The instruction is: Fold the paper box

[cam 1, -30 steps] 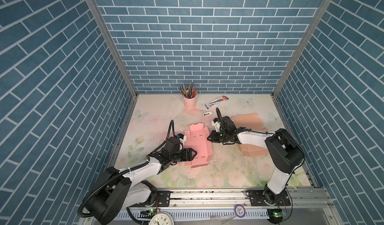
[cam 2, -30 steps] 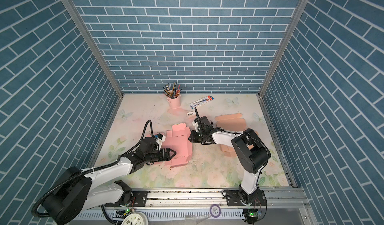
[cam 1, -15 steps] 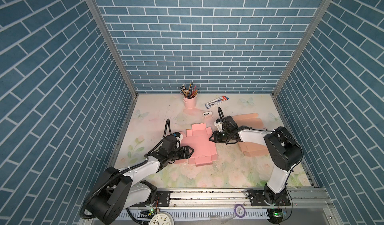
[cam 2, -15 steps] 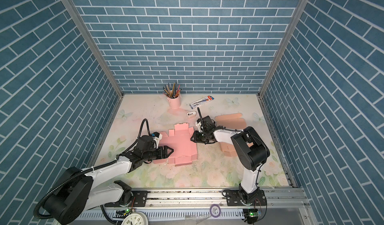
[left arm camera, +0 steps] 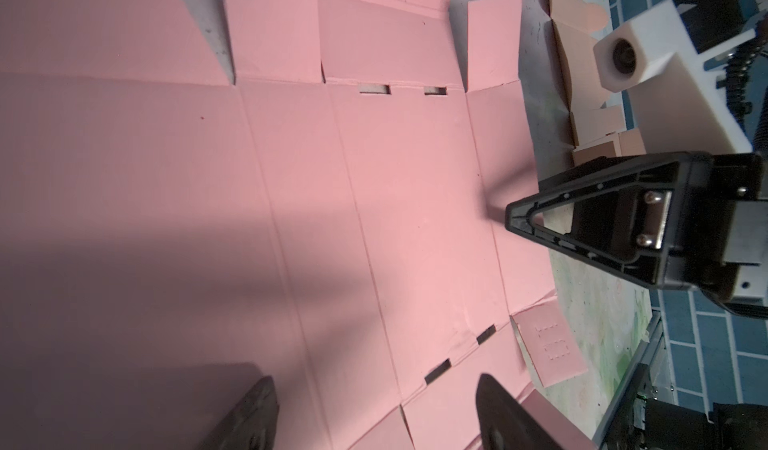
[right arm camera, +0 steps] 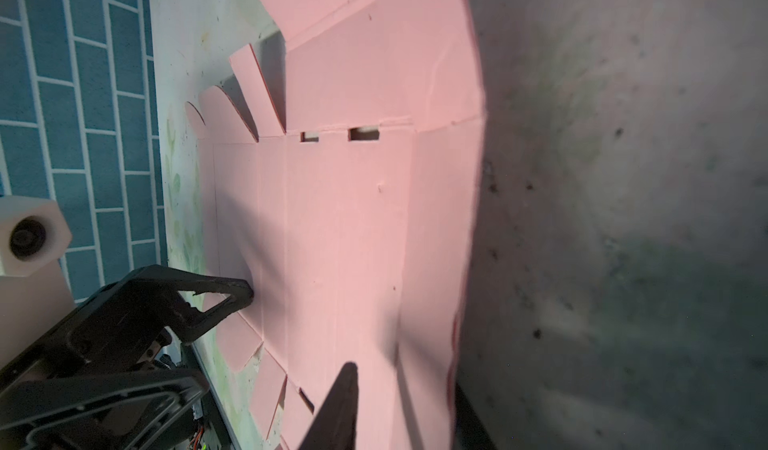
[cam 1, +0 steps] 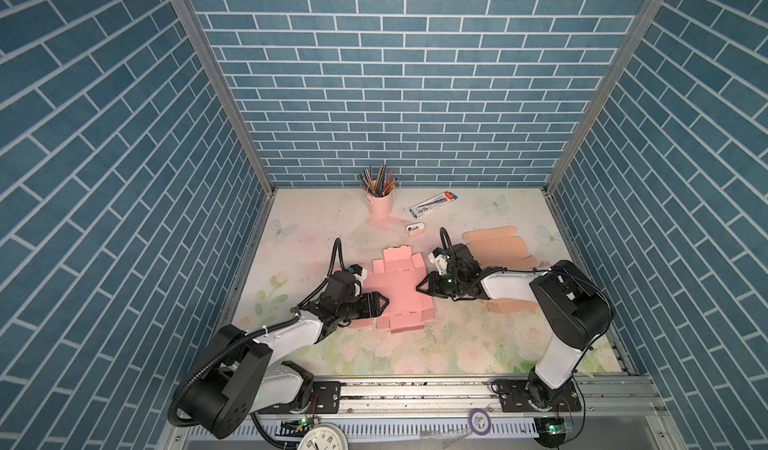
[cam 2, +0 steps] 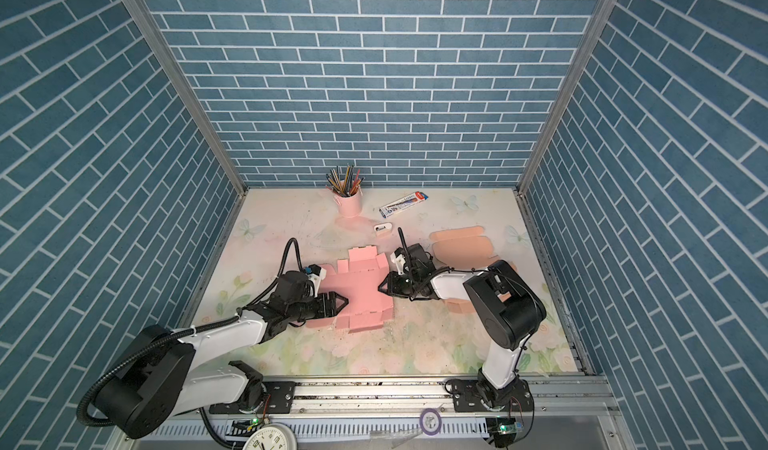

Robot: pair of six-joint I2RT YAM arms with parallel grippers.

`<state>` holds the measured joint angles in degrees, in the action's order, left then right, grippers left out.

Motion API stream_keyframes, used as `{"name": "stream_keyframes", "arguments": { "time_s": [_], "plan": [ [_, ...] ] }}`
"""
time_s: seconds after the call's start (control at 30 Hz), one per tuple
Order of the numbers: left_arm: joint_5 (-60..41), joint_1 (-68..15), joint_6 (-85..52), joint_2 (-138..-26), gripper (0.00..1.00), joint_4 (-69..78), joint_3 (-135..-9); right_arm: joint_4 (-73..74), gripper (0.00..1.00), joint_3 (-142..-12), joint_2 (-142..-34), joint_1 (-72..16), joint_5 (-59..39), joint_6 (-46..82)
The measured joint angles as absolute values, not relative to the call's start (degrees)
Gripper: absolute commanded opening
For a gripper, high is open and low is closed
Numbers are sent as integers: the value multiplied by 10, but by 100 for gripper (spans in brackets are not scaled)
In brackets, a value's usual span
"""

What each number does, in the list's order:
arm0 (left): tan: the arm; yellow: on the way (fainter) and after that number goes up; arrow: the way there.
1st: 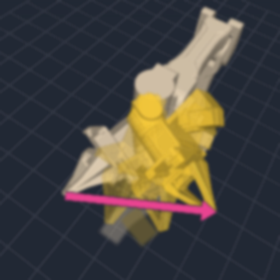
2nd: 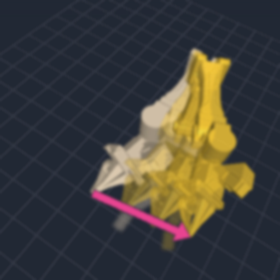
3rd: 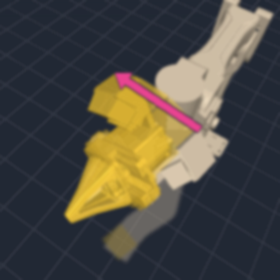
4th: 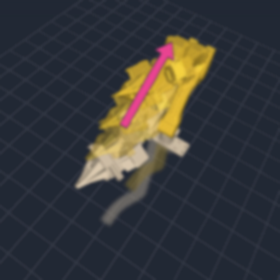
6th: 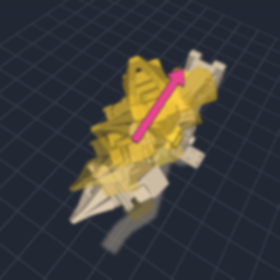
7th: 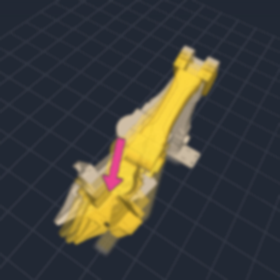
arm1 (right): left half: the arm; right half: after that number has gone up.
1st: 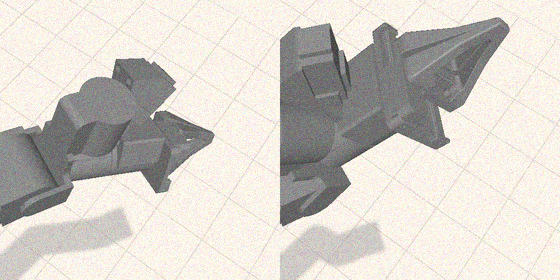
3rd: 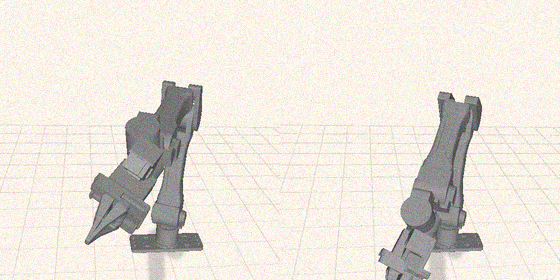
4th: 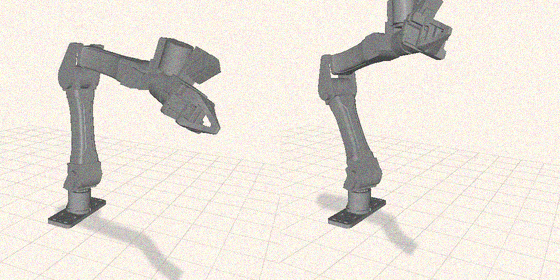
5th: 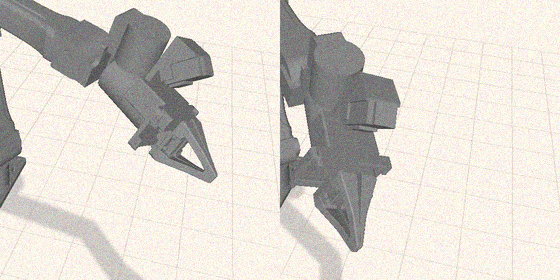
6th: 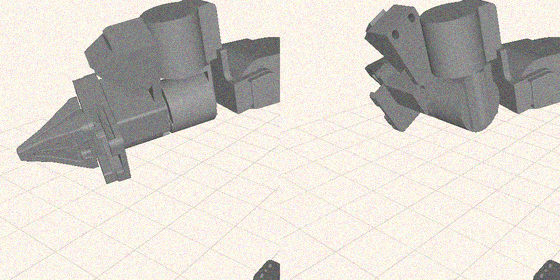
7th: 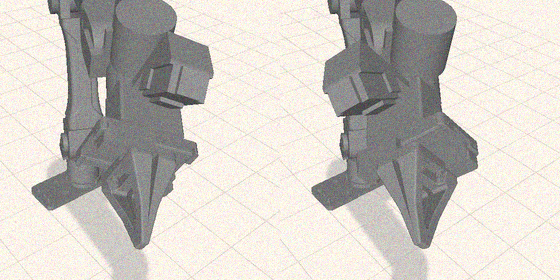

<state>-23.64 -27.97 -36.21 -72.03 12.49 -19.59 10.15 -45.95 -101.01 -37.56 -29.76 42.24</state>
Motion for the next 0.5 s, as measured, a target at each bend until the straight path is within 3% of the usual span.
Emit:
{"name": "stream_keyframes", "arguments": {
  "time_s": [0.37, 0.5],
  "plan": [
    [-237, -280, -362, -720, 76, 136, -190, 103, 28, -448, -1001, -376, -284, 436],
    [-237, -280, -362, -720, 77, 141, -189, 103, 23, -436, -991, -378, -276, 438]
  ]
}}
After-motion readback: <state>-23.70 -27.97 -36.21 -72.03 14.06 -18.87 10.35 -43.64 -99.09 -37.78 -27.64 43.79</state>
